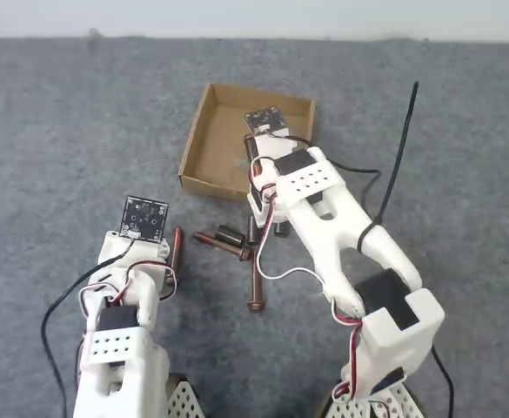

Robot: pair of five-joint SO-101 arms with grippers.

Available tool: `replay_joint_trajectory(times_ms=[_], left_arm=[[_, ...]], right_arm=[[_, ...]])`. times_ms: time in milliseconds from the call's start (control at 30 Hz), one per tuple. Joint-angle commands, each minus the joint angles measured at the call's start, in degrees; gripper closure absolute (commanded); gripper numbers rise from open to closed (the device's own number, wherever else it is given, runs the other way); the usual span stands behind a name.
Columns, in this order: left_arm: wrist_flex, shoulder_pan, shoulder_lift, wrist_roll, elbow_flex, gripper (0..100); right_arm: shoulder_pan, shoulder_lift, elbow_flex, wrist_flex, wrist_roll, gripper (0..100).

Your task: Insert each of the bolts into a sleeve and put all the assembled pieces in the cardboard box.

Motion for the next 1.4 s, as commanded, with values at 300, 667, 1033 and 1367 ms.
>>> replay_joint_trajectory(times_ms=[300,667,1033,1367], left_arm=[[-1.8,-0.3,-1.3,-0.7,-0.8,97],[-1.8,-0.3,-1.3,-0.7,-0.8,97],[-1.8,-0.3,-1.3,-0.5,-0.8,97],[-1.7,-0.3,-1.3,-0.4,-0.8,97]], right_arm=[[0.1,10.3,-6.1,-2.9,-0.3,87.6],[0.3,10.7,-6.3,0.6,0.8,99.3],[9.5,-5.0,3.0,5.5,5.0,99.2],[22.5,-13.2,19.7,-8.2,5.0,99.2]])
